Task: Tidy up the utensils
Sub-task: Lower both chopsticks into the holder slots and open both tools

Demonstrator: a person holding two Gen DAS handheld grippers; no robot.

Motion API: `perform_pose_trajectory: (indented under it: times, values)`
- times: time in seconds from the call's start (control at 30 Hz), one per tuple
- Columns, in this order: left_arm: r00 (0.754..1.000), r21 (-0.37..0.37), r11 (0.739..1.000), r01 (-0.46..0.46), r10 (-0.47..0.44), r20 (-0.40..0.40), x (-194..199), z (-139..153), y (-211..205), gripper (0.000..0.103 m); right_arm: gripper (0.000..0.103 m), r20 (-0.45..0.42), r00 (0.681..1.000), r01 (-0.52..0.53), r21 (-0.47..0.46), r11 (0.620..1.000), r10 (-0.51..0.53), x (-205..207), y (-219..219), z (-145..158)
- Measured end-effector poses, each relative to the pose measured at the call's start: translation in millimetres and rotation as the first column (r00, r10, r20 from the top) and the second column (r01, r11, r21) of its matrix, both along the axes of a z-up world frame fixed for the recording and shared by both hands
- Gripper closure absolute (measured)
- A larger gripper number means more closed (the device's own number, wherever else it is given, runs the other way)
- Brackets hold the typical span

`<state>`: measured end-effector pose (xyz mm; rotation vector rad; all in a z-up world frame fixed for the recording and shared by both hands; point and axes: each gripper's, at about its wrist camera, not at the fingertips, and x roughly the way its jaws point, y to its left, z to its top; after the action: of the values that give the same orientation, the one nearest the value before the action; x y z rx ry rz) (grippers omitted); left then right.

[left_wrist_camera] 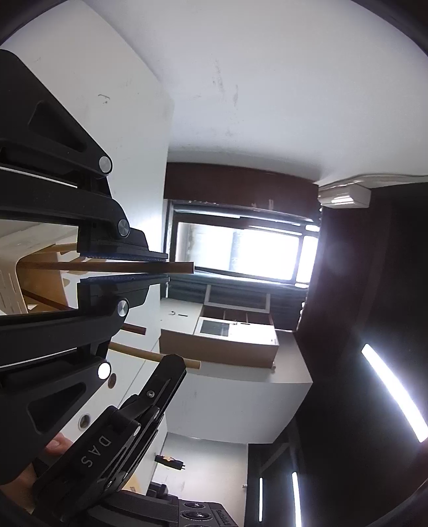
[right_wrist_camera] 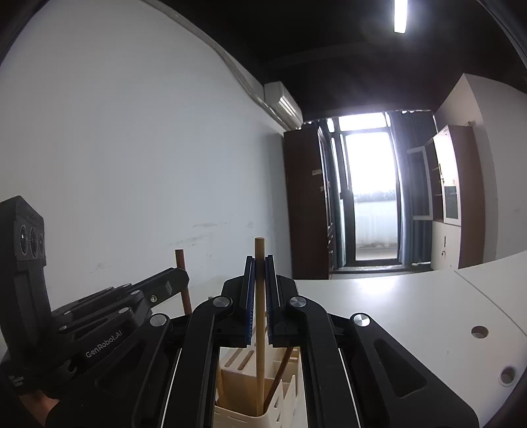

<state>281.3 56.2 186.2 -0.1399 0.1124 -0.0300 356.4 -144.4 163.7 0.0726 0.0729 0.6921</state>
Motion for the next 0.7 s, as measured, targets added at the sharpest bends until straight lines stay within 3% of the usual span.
perform_pose_trajectory:
  times: [0.37,0.7]
  values:
    - [1.000,0.003,1.000,-0.013,0.013,-0.001,-2,-8,12,0.096,0.096,-0.078,0.997,-0.004,-0.059,0.998,0.000,10,9,-13]
    - [0.998,0.031,1.000,-0.001,0.003,-0.068,13,-22,8,0.096,0.096,-0.104,0.995,-0.001,-0.077,0.997,-0.007,11,13,-19]
